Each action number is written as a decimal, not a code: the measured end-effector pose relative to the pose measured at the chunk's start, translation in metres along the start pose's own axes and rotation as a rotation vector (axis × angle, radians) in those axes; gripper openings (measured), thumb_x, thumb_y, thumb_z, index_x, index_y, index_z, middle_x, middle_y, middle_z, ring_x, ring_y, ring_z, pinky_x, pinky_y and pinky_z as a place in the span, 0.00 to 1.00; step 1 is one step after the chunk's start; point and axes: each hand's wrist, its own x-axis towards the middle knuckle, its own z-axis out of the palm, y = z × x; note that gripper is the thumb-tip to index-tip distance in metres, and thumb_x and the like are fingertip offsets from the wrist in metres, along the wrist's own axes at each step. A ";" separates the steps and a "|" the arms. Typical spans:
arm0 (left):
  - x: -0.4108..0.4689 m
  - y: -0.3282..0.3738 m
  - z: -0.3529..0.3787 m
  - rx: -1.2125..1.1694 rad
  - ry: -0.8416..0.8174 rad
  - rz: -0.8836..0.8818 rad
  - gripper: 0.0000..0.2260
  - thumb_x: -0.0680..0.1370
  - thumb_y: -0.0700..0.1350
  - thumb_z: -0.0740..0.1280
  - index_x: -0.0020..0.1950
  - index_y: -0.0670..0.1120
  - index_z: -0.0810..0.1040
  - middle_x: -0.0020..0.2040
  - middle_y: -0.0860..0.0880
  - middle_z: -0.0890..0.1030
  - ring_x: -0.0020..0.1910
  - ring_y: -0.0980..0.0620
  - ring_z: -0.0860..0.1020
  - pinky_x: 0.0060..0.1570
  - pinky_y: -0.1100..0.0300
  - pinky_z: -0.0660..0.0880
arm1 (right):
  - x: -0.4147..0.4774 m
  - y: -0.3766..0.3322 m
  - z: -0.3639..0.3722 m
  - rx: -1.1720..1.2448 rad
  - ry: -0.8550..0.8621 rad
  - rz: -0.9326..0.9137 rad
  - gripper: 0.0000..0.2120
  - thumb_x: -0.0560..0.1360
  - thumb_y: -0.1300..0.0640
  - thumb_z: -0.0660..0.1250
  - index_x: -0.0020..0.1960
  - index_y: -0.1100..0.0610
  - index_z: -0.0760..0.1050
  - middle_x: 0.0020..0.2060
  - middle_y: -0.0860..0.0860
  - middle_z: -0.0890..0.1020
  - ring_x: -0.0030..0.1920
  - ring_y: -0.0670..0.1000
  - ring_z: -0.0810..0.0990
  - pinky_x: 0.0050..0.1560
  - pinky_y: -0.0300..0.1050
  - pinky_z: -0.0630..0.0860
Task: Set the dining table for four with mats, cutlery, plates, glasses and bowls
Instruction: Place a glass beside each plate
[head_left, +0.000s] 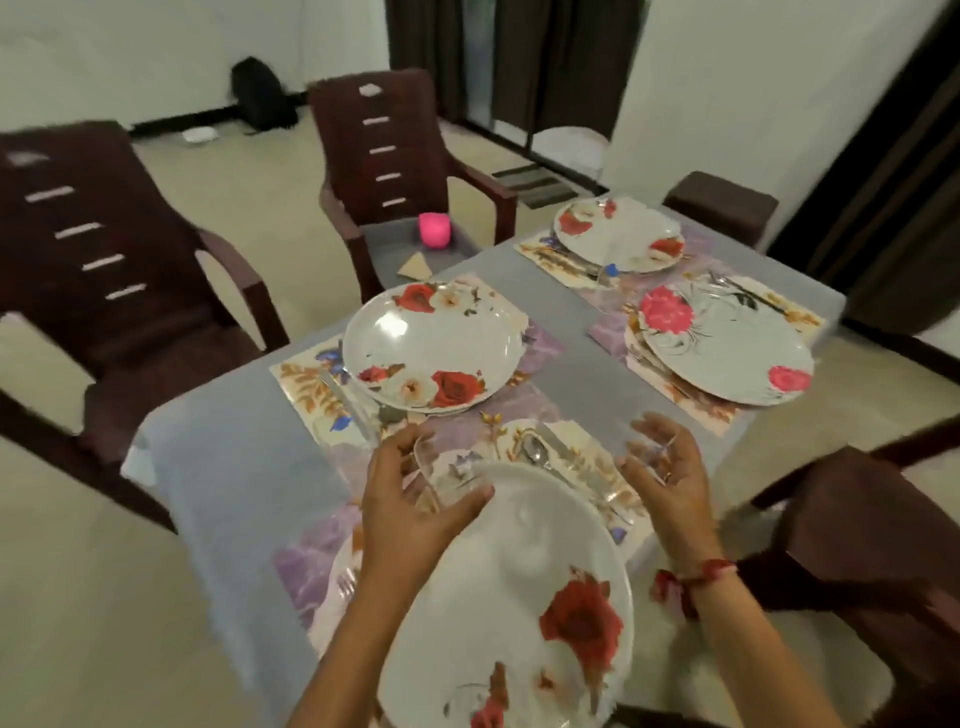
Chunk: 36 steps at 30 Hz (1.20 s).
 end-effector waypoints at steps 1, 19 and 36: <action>0.001 0.001 0.013 0.008 0.062 -0.022 0.34 0.57 0.56 0.81 0.59 0.62 0.71 0.61 0.55 0.76 0.60 0.55 0.76 0.55 0.45 0.78 | 0.016 0.005 -0.004 0.012 -0.051 -0.003 0.27 0.65 0.53 0.72 0.62 0.52 0.70 0.59 0.47 0.76 0.57 0.48 0.77 0.57 0.47 0.76; 0.045 0.036 0.118 0.062 0.187 0.009 0.30 0.63 0.43 0.80 0.60 0.55 0.72 0.56 0.62 0.75 0.54 0.68 0.75 0.46 0.72 0.72 | 0.133 -0.003 -0.076 0.066 -0.259 -0.127 0.25 0.69 0.63 0.73 0.60 0.47 0.70 0.59 0.48 0.75 0.59 0.51 0.77 0.59 0.49 0.76; 0.117 0.008 0.233 0.135 0.419 -0.116 0.31 0.60 0.49 0.81 0.57 0.60 0.71 0.58 0.59 0.75 0.56 0.65 0.75 0.47 0.73 0.73 | 0.305 0.036 -0.099 0.082 -0.478 -0.054 0.28 0.67 0.57 0.76 0.64 0.54 0.70 0.58 0.44 0.76 0.58 0.49 0.77 0.52 0.33 0.76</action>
